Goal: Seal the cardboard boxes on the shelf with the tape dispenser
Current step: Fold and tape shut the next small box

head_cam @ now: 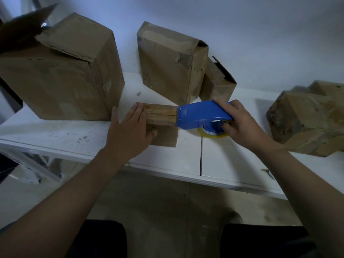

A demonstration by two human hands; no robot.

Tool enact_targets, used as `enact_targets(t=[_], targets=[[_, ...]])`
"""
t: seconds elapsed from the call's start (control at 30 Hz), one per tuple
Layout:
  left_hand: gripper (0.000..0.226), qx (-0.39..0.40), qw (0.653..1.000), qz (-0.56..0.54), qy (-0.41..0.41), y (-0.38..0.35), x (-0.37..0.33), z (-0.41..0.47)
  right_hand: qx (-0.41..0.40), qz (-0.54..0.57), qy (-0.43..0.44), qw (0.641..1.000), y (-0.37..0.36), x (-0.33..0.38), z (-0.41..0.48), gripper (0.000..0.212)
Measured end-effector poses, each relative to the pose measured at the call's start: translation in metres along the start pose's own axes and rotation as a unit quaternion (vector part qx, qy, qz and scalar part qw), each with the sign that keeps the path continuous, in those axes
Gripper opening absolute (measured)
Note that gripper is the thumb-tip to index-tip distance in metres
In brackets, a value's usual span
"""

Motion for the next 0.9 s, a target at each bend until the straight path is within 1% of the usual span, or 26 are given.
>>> enact_targets(t=[0.1,0.17,0.4,0.5,0.6,0.73,0.9], targets=[[0.094,0.015,0.999,0.014,0.040,0.001,0.017,0.000,0.012,0.022,-0.007,1.000,-0.016,0.010,0.006,0.080],[0.097,0.019,0.999,0.014,0.047,0.001,0.017,0.002,0.010,0.024,-0.014,1.000,-0.019,0.012,0.009,0.079],[0.098,0.023,0.999,-0.028,-0.011,0.002,-0.028,0.010,0.015,0.014,-0.028,0.999,-0.018,0.011,0.011,0.078],[0.098,0.021,0.999,-0.036,-0.030,-0.001,-0.034,0.013,0.018,0.010,-0.026,0.999,-0.018,0.010,0.012,0.079],[0.101,0.020,0.998,-0.052,-0.026,-0.004,-0.031,0.013,0.022,0.010,-0.018,1.000,-0.017,0.010,0.013,0.080],[0.100,0.018,0.998,-0.052,-0.024,-0.005,-0.031,0.012,-0.011,0.024,0.002,1.000,-0.001,0.008,0.013,0.081],[0.099,0.025,0.997,-0.062,-0.023,-0.010,-0.027,0.013,-0.014,0.032,0.017,0.999,0.000,0.006,0.009,0.082]])
Point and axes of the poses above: each hand's wrist, its own z-axis towards the middle knuckle, its own y-axis out of the back of the hand, x = y × z, the point moved 7 cm from there along z, towards the middle knuckle
